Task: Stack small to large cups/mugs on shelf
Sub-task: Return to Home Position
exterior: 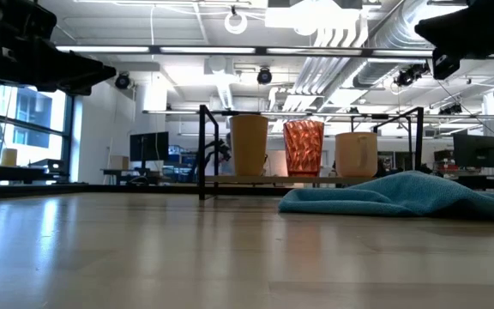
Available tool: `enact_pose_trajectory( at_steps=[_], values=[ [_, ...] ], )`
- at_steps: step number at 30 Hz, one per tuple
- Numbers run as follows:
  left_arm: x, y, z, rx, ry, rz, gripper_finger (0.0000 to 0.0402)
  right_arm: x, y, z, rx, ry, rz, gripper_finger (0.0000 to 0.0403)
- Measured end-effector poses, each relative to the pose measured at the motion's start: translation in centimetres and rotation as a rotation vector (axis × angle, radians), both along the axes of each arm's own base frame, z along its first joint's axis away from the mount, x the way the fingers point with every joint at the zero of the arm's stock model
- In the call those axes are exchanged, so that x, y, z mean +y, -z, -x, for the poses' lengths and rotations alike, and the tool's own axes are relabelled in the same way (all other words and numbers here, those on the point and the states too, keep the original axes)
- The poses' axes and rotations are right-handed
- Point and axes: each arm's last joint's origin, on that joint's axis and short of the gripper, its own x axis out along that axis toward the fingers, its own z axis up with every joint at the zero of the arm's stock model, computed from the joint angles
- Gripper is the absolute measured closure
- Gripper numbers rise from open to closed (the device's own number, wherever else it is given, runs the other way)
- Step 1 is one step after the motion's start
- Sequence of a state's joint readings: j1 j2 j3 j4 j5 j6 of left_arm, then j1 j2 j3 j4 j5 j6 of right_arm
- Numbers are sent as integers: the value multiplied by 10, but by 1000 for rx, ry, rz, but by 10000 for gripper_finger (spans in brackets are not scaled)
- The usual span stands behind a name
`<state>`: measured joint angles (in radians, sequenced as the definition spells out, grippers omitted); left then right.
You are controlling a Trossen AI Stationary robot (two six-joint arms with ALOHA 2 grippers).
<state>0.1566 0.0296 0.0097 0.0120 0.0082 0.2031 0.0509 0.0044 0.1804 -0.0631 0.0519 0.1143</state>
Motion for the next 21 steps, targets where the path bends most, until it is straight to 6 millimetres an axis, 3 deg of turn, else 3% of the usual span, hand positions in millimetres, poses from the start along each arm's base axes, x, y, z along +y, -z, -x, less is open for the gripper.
enact_pose_trajectory(
  at_steps=[7,14,21],
  values=[
    [0,0,0,0,0,0,236,0,28,-12,-119,1,-23,377],
    [0,0,0,0,0,0,236,-1,25,-11,-166,56,27,378],
    [0,0,0,0,0,0,236,-1,32,-13,-89,51,29,378]
  ],
)
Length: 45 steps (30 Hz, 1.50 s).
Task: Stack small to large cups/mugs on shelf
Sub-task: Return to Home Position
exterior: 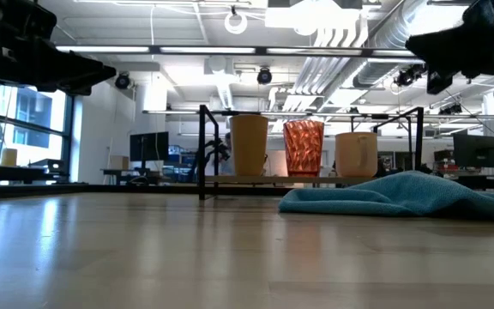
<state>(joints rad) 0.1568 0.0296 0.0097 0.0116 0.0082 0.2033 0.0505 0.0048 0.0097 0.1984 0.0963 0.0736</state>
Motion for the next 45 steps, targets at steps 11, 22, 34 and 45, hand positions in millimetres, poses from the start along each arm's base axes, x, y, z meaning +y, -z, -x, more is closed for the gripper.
enact_pose_trajectory(
  at_steps=[11,22,34,45],
  values=[
    [0,0,0,0,0,0,236,1,17,-2,169,-30,-94,378],
    [0,0,0,0,0,0,236,3,18,-2,188,-119,-80,378],
    [0,0,0,0,0,0,236,3,18,-2,191,-116,-80,378],
    [0,0,0,0,0,0,236,3,18,-2,187,-103,-20,378]
  ],
)
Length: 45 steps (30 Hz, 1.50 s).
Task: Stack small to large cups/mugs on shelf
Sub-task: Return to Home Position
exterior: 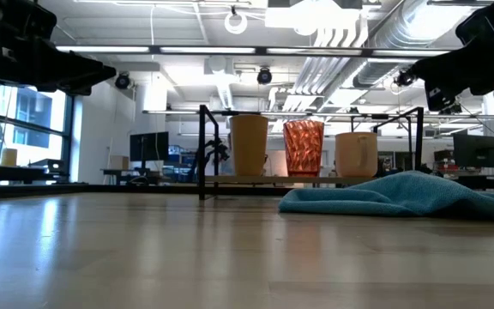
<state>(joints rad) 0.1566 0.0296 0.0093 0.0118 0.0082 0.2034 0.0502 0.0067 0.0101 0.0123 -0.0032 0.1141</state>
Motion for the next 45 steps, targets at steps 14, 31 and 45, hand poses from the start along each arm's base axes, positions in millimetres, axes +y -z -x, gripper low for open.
enact_pose_trajectory(
  at_steps=[14,31,45],
  values=[
    [0,0,0,0,0,0,236,-1,0,0,2,20,2,378],
    [0,0,0,0,0,0,236,-1,0,0,3,20,-17,378],
    [0,0,0,0,0,0,236,-1,0,0,4,21,-17,378]
  ],
)
